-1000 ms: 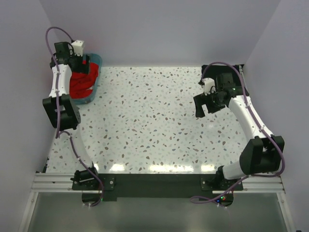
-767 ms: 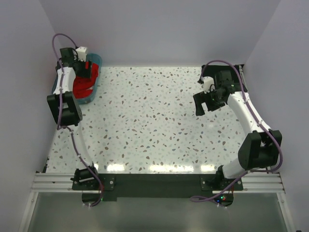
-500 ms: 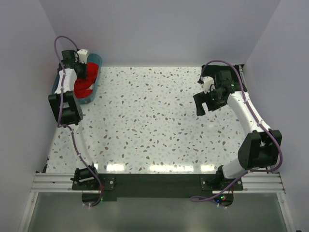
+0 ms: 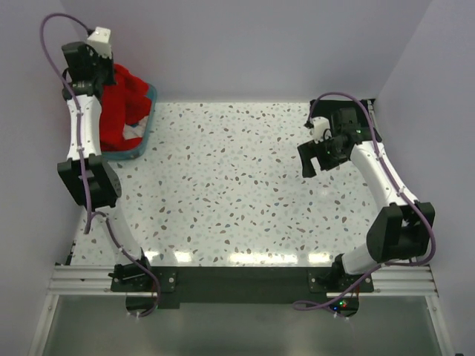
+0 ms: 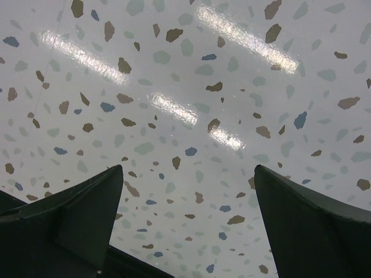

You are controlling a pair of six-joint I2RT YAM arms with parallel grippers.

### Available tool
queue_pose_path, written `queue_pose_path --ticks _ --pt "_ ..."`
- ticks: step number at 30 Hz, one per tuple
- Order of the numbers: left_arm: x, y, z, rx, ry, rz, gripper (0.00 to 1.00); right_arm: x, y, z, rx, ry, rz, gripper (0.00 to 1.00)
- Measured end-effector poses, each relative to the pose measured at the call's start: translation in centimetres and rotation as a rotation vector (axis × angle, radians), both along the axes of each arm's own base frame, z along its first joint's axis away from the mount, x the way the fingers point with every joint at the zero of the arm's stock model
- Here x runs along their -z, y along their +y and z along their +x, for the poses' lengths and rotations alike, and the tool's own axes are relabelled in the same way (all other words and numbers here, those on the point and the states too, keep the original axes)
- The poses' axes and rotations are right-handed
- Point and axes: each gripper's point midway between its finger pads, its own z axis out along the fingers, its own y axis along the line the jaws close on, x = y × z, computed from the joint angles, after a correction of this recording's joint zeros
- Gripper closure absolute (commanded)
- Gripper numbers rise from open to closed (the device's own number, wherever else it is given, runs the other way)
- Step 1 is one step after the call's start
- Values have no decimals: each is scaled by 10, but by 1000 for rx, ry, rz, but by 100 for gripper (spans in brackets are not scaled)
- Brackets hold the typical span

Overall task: Fold and stack the t-shirts
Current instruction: Grab the tshirt from the pile, then move the tshirt to the center of the board

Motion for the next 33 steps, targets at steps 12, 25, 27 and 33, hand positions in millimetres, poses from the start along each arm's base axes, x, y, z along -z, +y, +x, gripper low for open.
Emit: queue_pose_path --ticks 12,25,27,33 --pt "-241 -135 -72 299 -485 -156 100 -10 5 -2 8 -25 35 1" --pt "-372 -225 -167 610 -775 -541 100 -16 7 2 20 -52 50 1" --pt "-370 -232 -182 655 -755 -585 96 -17 7 3 22 -56 51 1" --pt "-253 -239 -208 701 -454 -704 0 -19 7 -1 20 -70 52 1"
